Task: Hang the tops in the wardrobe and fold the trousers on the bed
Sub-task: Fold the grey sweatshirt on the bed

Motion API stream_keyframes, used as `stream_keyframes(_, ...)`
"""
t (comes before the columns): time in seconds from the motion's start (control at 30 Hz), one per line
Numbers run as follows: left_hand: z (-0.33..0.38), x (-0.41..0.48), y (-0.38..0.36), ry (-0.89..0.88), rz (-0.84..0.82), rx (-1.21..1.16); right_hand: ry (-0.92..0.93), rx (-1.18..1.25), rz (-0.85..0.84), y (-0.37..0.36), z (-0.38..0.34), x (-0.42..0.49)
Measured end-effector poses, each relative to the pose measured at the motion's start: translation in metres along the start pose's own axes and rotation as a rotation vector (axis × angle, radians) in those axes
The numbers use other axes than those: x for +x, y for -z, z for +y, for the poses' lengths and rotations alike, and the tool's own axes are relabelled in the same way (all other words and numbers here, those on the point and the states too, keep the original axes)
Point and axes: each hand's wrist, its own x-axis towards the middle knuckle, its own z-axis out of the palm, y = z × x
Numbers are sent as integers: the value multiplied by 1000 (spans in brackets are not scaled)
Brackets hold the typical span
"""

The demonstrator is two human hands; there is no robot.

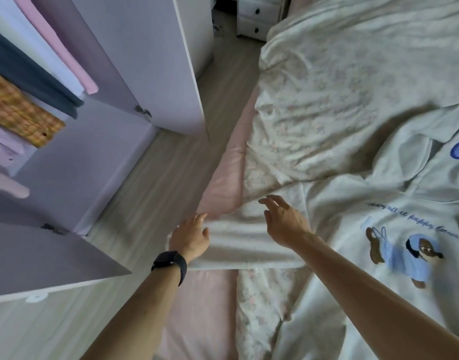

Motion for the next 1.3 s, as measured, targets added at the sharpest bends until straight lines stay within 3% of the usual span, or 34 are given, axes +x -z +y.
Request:
stream_keyframes(0.2,-40,41,-7,-78,-81,178,-82,-266,-171,-22,-10,68)
stream_keyframes(0.3,-53,44,13,-109,51,146,-93,-171,96,-12,-21,64)
stream_keyframes(0.37,-66,53,43,-169,287,87,5,5,411,-5,-35,62)
stream_keyframes(0.43,-76,68,78,-210,496,45,39,91,600,0,-46,68)
stream_keyframes(0.5,-81,85,106,-168,560,55,-34,127,609,-6,-49,76)
stream_keyframes(0.57,-79,95,110,-93,562,90,-111,179,496,-21,-48,75)
stream_keyframes(0.63,-73,89,91,-122,501,78,-167,268,423,-43,-50,57)
stream_keyframes(0.73,-56,46,32,-261,334,-18,-272,369,513,-71,-59,-2)
stream_keyframes(0.87,-23,-49,-44,-324,131,-222,-549,441,577,-103,-61,-113)
stream_keyframes(1.0,8,-135,-90,-259,-196,-387,-815,521,526,-141,-62,-219)
stream_keyframes(1.13,21,-184,-127,-161,-505,-377,-1180,721,484,-172,-67,-293)
stream_keyframes(1.3,31,-198,-156,-18,-662,-436,-1570,1192,435,-196,-49,-327)
